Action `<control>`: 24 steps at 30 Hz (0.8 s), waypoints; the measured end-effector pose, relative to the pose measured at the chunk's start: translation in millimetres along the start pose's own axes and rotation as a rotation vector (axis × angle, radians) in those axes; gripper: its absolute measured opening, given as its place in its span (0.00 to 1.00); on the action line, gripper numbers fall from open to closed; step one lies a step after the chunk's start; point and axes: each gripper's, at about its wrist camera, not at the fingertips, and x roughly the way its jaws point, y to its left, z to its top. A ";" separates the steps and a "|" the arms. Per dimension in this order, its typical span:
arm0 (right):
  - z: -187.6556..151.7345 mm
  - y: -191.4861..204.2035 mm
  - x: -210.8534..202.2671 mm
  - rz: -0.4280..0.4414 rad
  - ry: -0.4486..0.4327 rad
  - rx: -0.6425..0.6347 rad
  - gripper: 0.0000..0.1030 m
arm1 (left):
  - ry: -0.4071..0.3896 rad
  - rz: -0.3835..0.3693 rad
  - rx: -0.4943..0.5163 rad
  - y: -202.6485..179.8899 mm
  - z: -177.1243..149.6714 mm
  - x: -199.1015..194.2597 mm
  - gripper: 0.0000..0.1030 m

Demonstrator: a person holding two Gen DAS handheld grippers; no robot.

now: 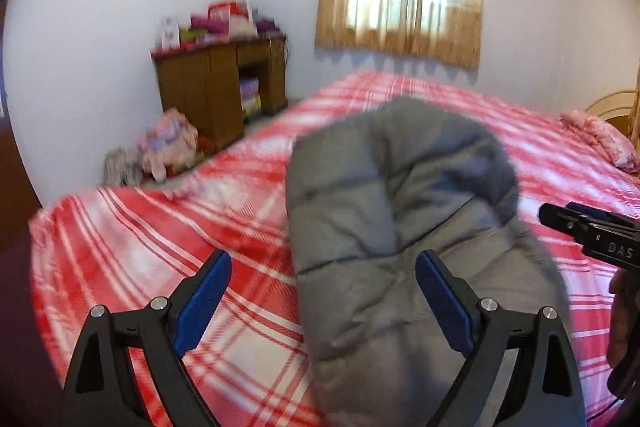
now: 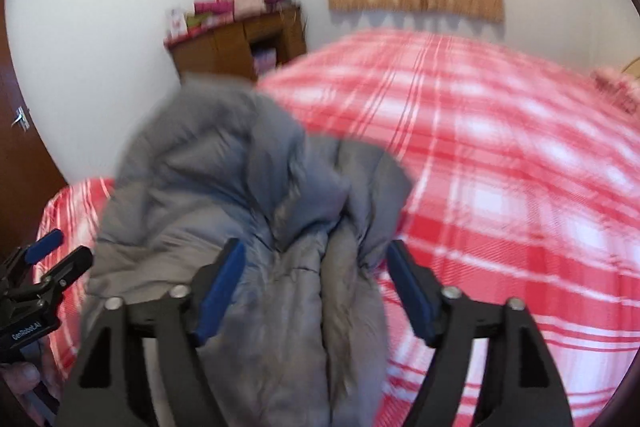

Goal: Fold large clothes

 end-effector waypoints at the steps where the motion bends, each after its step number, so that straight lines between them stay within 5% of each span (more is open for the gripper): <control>1: 0.6 2.2 -15.6 0.004 -0.017 0.001 0.76 | -0.020 0.000 0.006 -0.8 4.6 -12.4 0.91; 10: -4.6 34.1 -95.3 0.018 -0.131 -0.040 0.85 | -0.170 -0.029 0.023 -8.7 29.2 -93.3 0.91; 24: -8.7 38.7 -107.2 0.016 -0.155 -0.056 0.86 | -0.193 -0.033 0.017 -9.1 30.0 -98.5 0.91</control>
